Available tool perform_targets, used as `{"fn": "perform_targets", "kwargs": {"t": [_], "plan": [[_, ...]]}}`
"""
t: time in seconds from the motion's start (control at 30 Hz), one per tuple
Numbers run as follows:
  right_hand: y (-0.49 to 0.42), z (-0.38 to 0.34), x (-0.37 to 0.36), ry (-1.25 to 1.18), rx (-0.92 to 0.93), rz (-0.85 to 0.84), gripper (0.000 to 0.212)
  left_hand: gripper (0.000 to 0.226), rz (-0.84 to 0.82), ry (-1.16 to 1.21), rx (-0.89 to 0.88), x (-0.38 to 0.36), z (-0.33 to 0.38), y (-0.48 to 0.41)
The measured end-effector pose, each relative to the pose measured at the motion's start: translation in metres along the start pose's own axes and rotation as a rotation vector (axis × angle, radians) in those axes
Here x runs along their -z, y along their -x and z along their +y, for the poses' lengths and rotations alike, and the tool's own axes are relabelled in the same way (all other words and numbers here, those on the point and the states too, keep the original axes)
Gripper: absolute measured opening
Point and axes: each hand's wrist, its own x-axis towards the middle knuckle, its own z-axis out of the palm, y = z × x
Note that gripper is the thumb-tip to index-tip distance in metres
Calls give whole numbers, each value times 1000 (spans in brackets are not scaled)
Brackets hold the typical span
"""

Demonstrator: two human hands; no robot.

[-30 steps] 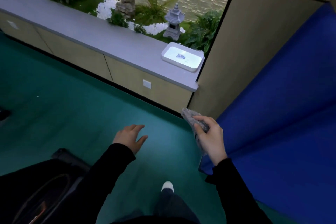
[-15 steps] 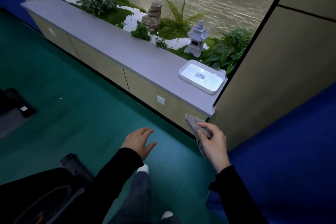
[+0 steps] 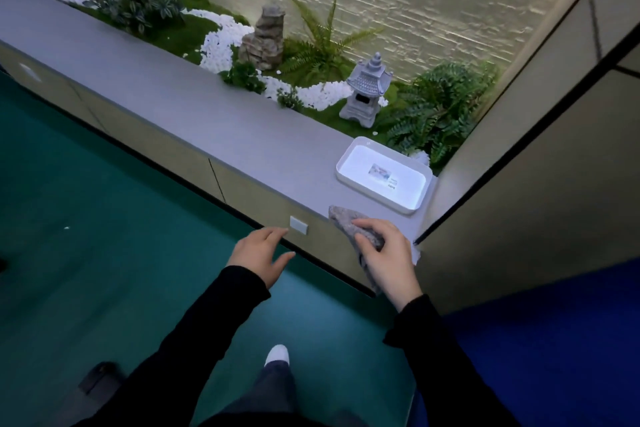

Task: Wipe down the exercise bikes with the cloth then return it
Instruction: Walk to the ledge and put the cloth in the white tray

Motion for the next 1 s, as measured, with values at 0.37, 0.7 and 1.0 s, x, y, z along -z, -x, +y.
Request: {"fn": "perform_targets", "kwargs": {"t": [0.37, 0.7, 1.0], "plan": [[-93, 3, -14, -44, -167, 117, 18, 49, -40, 100, -7, 16, -35, -106], [-188, 24, -5, -123, -204, 122, 25, 49, -73, 157, 41, 21, -21, -197], [-283, 47, 34, -206, -243, 156, 19, 48, -33, 198, -5, 38, 29, -311]]}}
